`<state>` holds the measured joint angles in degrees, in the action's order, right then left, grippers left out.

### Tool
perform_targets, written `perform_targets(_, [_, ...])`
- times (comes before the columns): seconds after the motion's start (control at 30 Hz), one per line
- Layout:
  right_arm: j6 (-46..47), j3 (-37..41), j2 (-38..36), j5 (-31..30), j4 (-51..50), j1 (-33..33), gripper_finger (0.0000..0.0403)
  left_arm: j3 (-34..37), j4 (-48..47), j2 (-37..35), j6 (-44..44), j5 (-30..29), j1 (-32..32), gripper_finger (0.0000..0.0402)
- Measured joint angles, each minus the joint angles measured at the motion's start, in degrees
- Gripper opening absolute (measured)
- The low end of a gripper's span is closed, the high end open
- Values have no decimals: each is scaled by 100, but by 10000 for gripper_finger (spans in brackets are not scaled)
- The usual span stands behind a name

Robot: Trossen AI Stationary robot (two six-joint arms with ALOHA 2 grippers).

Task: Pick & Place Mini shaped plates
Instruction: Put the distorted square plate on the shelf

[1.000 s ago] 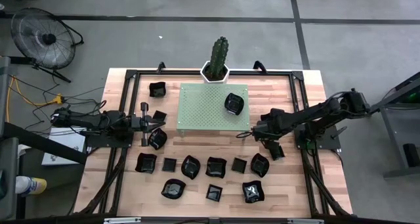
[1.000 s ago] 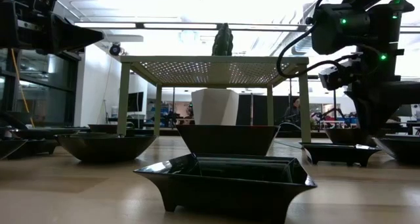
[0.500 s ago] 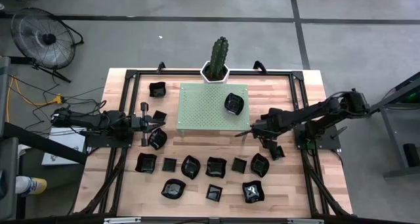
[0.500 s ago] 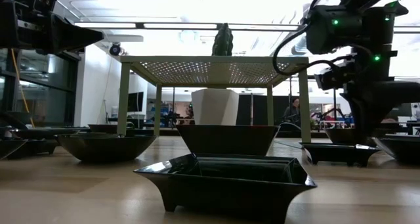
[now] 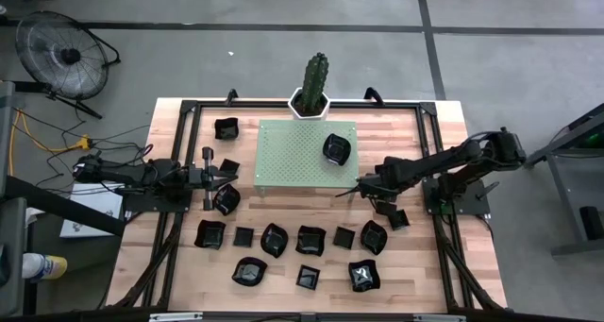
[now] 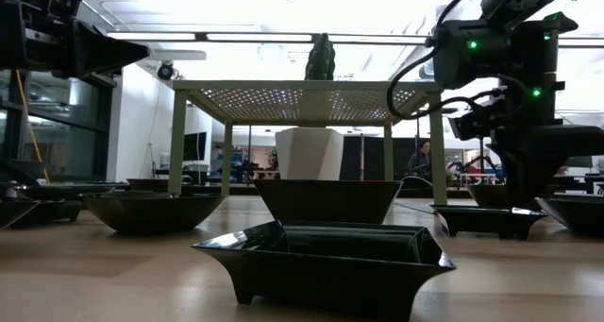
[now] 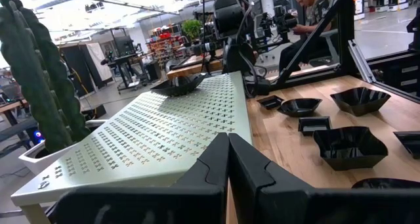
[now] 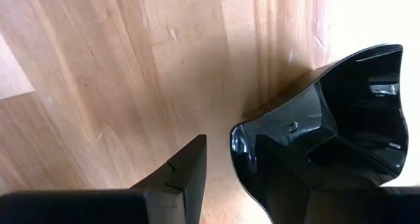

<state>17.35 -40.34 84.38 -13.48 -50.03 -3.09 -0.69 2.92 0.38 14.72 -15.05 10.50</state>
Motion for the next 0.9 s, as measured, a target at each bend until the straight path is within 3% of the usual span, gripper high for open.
perform_targets(0.17, [14, 0, -6, -2, -25, 0, 106, 2, -2, 2, 0, 0, 1, 0])
perform_targets(0.5, [51, -4, -13, -20, -60, 2, 6, 2, -1, 2, 0, -2, 1, 0])
perform_targets(0.9, [323, -98, -218, 181, -176, -4, 2, 2, -2, 1, 0, -1, 1, 0])
